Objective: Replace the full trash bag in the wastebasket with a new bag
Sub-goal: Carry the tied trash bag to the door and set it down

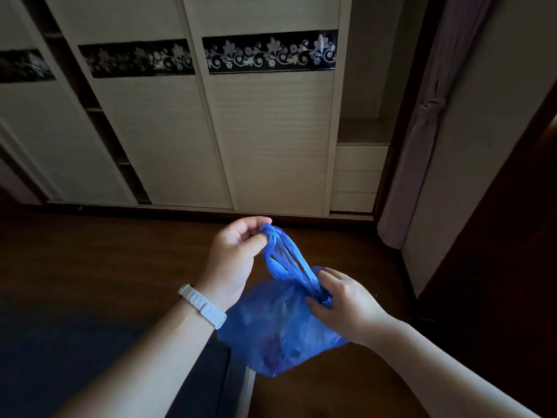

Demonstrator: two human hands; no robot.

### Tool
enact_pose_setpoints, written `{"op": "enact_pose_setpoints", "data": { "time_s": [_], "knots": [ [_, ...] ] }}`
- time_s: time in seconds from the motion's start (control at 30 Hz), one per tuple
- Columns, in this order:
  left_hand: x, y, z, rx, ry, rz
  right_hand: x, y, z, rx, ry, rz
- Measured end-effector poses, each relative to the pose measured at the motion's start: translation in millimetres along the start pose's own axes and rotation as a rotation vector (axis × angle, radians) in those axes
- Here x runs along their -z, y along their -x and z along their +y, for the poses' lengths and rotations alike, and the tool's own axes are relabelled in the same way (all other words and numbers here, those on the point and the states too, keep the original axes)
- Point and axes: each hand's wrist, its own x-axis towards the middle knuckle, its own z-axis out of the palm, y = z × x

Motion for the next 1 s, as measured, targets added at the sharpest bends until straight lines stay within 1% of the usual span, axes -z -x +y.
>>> {"op": "enact_pose_setpoints", "data": {
  "time_s": [0.07, 0.2, 0.4, 0.53, 0.73, 0.87, 1.0],
  "knots": [
    [-13.6, -35.8, -0.5, 0.014, -0.018, 0.013, 8.3, -31.3, 26.9, 0.007, 0.003, -0.004],
    [-34.6, -101.2, -2.2, -0.026, -0.045, 0.059, 18.8, -94.2, 77.0, 0.087, 0.032, -0.04],
    [-31.9, -177.7, -17.3, -0.044, -0.066, 0.094, -2.8, -171.4, 117.4, 0.074, -0.014, -0.17],
    [-14.3, -237.0, -31.3, -0.038, -0.05, 0.108, -28.4, -234.0, 138.1, 0.078, -0.045, -0.183],
    [28.7, -351.5, -50.9, -0.038, 0.065, 0.105, -74.1, -346.9, 157.5, 0.061, -0.013, -0.201],
    [70.7, -438.5, -49.8, -0.042, 0.096, 0.101, -96.6, -438.6, 159.5, 0.065, 0.008, -0.21],
    [112.1, -514.6, -36.2, -0.088, 0.117, 0.104, -117.0, -524.7, 153.3, 0.098, 0.002, -0.164]
  ]
}}
